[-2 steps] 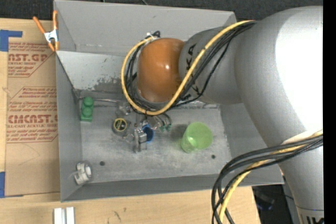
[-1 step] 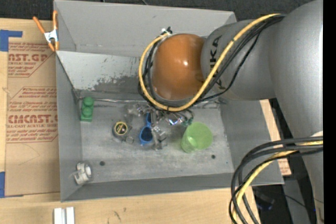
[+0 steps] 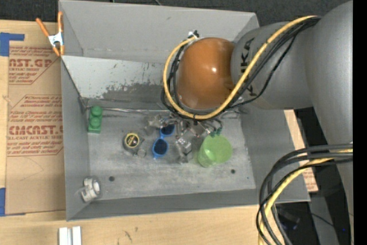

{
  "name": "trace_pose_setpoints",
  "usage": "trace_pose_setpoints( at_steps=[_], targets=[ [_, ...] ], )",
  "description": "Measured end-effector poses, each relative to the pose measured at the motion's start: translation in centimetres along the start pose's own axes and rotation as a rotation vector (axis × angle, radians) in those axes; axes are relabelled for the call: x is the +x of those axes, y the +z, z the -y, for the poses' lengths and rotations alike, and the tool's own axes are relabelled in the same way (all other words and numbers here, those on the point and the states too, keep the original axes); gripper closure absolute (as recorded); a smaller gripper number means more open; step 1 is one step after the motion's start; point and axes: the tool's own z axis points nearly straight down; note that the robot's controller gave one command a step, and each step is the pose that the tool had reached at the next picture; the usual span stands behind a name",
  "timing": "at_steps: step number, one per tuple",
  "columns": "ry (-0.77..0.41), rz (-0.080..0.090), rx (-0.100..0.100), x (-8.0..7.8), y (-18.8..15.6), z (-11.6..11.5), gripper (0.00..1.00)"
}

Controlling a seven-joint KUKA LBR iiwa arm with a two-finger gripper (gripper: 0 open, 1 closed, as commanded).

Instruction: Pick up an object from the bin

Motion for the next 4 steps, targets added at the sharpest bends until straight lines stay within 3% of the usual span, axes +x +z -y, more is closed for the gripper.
trace_pose_setpoints(
  at_steps=[1,2,3,4],
  targets=[
    [-0.315,0.007,0.004,-2.0,2.8,-0.8,0.0],
    [-0.313,0.011,0.003,-2.1,2.8,-0.9,0.0],
    [-0.313,0.012,0.002,-2.1,2.8,-0.9,1.0],
    [-0.311,0.006,0.002,-2.3,-2.2,-0.9,1.0]
  ],
)
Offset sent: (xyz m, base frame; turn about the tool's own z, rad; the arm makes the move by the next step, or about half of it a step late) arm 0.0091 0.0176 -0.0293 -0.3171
